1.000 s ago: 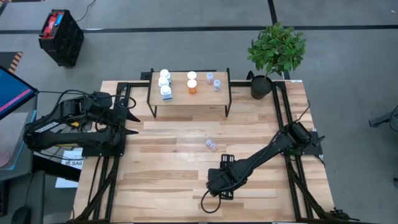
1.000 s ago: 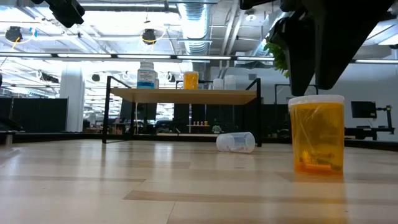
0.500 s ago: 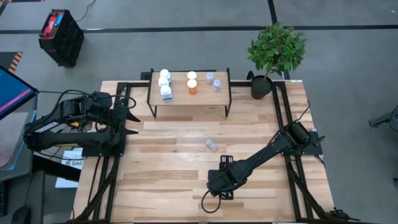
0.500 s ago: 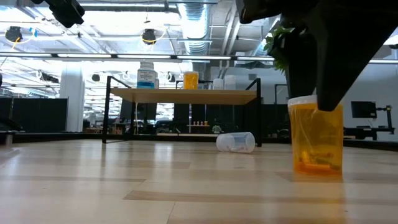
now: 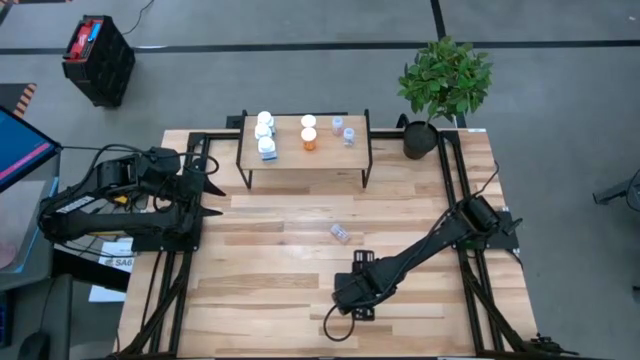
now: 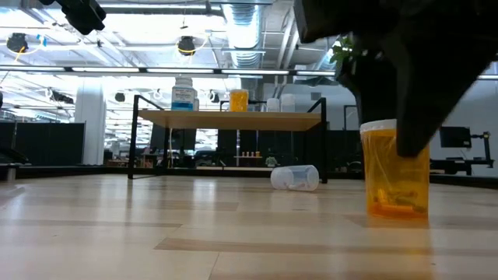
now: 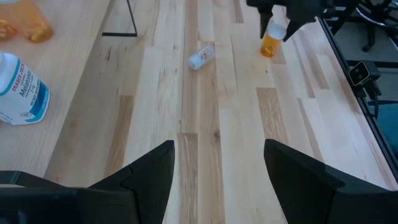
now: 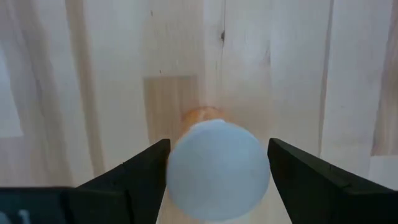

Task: Pick and place medicine bottles onto shelf by color
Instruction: Put the orange pill bottle on the shelf aligned with the other orange pill bottles

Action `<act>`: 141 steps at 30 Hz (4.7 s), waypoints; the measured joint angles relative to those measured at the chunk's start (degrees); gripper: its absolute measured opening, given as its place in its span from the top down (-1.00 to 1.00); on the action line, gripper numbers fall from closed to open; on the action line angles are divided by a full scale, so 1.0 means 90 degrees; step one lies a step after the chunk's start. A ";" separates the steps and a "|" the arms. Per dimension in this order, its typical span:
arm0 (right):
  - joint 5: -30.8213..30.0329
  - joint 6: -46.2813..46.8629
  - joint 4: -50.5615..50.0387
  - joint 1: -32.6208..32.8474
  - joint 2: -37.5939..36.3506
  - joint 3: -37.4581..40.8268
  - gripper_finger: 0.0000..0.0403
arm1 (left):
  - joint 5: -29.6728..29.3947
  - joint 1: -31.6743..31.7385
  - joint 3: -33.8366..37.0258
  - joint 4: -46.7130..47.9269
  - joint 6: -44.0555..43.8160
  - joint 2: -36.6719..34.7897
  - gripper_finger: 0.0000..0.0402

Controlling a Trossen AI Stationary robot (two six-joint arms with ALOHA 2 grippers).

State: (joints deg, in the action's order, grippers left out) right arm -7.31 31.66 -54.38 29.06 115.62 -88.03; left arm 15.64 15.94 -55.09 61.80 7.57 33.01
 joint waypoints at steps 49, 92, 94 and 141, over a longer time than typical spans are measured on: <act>0.0184 -0.4542 -0.0621 -0.3117 -0.0020 -0.3405 -0.06 | -0.0503 -0.0001 -0.0002 -0.0001 0.0087 0.0000 -0.16; 0.0439 -0.5081 -0.0467 -0.5318 0.0004 -0.3412 -0.03 | -0.0497 -0.0001 -0.0002 0.0000 0.0087 -0.0001 -0.16; 0.0446 -0.5173 -0.0620 -0.5361 0.0001 -0.3414 -0.03 | -0.0495 -0.0002 -0.0002 0.0000 0.0087 0.0000 -0.16; 0.0467 -0.5367 -0.0809 -0.5627 -0.0001 -0.3414 -0.25 | -0.0495 -0.0002 -0.0002 0.0046 0.0072 0.0000 -0.16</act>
State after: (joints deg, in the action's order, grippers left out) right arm -3.10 -16.65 -61.66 -21.58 115.61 -118.76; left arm 11.18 15.93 -55.11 62.22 8.22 33.01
